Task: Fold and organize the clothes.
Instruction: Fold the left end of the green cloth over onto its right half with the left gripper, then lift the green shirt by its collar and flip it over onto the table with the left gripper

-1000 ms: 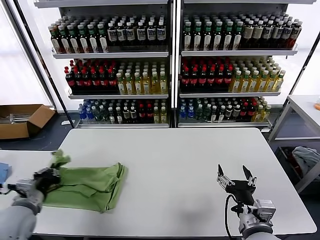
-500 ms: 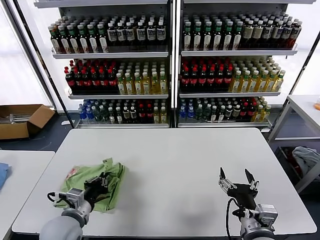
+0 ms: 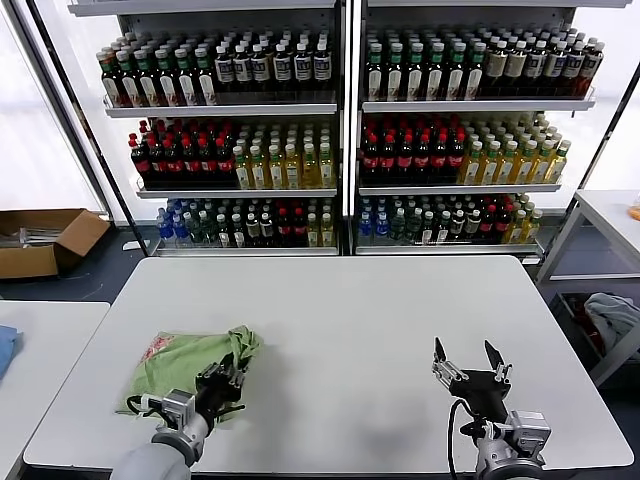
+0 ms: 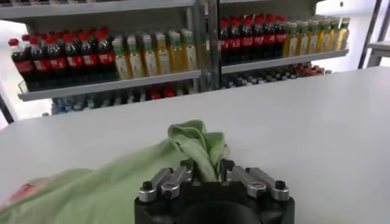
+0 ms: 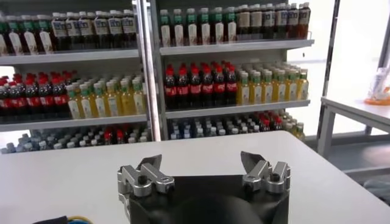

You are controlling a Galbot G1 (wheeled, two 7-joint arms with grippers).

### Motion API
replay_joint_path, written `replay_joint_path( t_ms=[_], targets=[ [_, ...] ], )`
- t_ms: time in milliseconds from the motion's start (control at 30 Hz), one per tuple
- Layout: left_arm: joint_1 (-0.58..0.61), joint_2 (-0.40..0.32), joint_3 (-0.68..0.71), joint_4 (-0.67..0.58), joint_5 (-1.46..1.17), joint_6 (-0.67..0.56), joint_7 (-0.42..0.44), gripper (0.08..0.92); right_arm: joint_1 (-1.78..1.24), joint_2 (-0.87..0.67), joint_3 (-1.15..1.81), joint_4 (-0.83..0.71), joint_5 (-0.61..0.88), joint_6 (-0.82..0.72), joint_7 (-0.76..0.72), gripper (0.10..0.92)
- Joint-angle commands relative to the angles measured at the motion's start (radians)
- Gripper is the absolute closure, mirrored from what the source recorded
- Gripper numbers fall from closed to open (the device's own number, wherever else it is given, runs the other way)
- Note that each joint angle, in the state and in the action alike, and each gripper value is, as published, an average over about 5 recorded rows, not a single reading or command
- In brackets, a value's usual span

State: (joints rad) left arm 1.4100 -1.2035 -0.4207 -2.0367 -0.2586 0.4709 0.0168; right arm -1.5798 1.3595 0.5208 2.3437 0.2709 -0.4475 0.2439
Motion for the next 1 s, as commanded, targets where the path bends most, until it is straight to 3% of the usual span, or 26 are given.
replay_joint_path(
  t_ms=[33,167,267,400,533,733,1000],
  targets=[
    [0.028,-0.049,0.041,-0.05,-0.267,-0.015,-0.01,0.606,0.0,-0.001,-0.001,-0.003,0.0,0.002,0.0,0.203],
    [0.025,-0.07,-0.001,-0.226,-0.737,0.015,-0.092,0.493,0.003,-0.006,-0.003,-0.01,0.0,0.006,0.001,0.203],
    [-0.021,-0.039,-0.073,-0.29,-0.752,-0.024,-0.139,0.406,0.006,-0.007,-0.013,-0.017,-0.002,0.011,0.001,0.203],
    [-0.031,0.079,-0.203,-0.18,-0.303,-0.056,-0.137,0.294,0.013,-0.004,-0.032,-0.023,-0.004,0.015,0.001,0.203],
    [0.024,0.154,-0.358,0.022,0.112,-0.114,-0.058,0.199,0.025,-0.007,-0.044,-0.031,-0.004,0.015,0.0,0.203],
    [0.102,0.188,-0.436,0.102,0.055,-0.069,0.025,0.178,0.039,-0.01,-0.059,-0.04,-0.006,0.012,0.001,0.203],
    [0.081,0.173,-0.417,0.169,-0.098,-0.034,0.029,0.177,0.031,-0.02,-0.049,-0.032,-0.006,0.013,0.001,0.203]
  ],
)
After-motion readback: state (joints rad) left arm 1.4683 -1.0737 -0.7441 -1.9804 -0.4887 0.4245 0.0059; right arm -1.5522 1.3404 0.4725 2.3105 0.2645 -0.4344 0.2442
